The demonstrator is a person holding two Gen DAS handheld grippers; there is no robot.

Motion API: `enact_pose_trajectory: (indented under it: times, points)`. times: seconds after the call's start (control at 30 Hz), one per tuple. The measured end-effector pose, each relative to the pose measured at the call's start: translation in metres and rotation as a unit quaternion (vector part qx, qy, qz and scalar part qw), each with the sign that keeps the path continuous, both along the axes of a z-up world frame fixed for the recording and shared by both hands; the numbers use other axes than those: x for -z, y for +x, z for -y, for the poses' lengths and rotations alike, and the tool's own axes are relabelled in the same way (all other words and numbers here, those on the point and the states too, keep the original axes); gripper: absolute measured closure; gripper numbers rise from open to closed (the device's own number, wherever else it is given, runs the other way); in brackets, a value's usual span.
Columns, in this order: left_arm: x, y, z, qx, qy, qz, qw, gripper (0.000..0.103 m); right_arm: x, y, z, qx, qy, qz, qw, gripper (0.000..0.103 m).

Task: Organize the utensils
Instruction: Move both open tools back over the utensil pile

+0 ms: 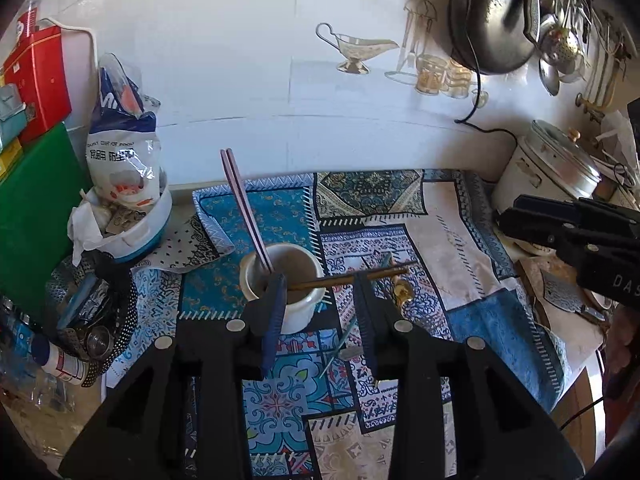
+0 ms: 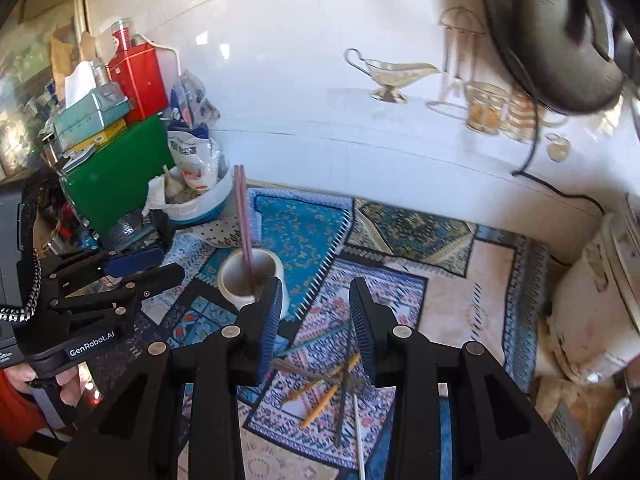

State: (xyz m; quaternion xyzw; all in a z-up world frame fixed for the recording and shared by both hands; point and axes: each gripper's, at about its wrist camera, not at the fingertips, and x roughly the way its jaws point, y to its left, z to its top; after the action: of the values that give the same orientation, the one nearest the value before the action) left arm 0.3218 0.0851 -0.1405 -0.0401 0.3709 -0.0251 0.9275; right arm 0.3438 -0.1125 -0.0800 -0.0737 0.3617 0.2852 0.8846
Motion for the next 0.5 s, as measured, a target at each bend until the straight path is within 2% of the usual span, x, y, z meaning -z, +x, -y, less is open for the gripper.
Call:
enact_pose_trajectory:
  times: [0.3, 0.5]
  points:
    - [0.058, -0.001, 0.043, 0.058, 0.008, -0.070, 0.9959, 0.070, 0.048, -0.011, 0.051, 0.075, -0.029, -0.054, 0.995, 0.071]
    - [0.101, 0.004, 0.073, 0.097, 0.006, -0.118, 0.9882, 0.070, 0.099, -0.010, 0.083, 0.114, -0.050, -0.117, 0.985, 0.071]
